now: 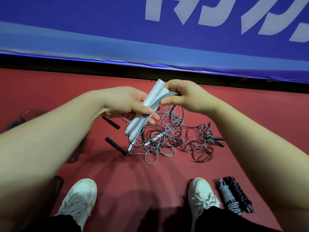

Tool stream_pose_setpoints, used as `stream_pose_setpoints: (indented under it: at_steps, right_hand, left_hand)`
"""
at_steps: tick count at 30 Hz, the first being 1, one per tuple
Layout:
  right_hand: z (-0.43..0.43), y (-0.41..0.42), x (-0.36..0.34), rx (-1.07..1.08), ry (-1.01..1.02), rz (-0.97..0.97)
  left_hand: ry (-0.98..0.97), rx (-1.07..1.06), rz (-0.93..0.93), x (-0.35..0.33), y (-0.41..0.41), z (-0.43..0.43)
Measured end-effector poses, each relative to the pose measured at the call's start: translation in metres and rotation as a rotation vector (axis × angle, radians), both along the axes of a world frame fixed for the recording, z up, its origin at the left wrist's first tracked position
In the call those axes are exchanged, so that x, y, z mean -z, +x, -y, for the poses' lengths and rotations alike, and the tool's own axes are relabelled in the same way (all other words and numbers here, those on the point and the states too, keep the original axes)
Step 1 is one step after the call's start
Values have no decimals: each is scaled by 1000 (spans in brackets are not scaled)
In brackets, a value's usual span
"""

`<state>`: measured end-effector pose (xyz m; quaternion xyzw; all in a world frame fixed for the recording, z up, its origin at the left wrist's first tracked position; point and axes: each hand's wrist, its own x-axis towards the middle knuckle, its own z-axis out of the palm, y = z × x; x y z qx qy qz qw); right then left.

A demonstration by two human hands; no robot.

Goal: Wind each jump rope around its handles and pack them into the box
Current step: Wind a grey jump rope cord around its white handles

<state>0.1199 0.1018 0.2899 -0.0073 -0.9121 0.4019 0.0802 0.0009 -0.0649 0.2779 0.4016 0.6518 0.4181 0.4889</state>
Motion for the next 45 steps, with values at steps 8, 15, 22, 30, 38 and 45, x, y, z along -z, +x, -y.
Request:
stream_pose_setpoints:
  at_steps: [8,15,22,30,38,45]
  right_hand:
    - [1,2,1,-24,40,8]
    - [-2,3,3,16,81,-24]
    - [-4,2,2,33,91,-28]
    - [-5,-1,2,49,186,15]
    - [4,2,-18,-40,399,198]
    - [3,-2,-9,-49,526,-170]
  left_hand:
    - [-38,-21,-10,5,-3,3]
    - [-50,41,33,3,-3,6]
    - [-72,-1,-7,1,-1,2]
    - [-67,-47,-75,5,2,-3]
    - [-128,-27,-103,10,-4,1]
    - [-112,41,-22,5,-1,5]
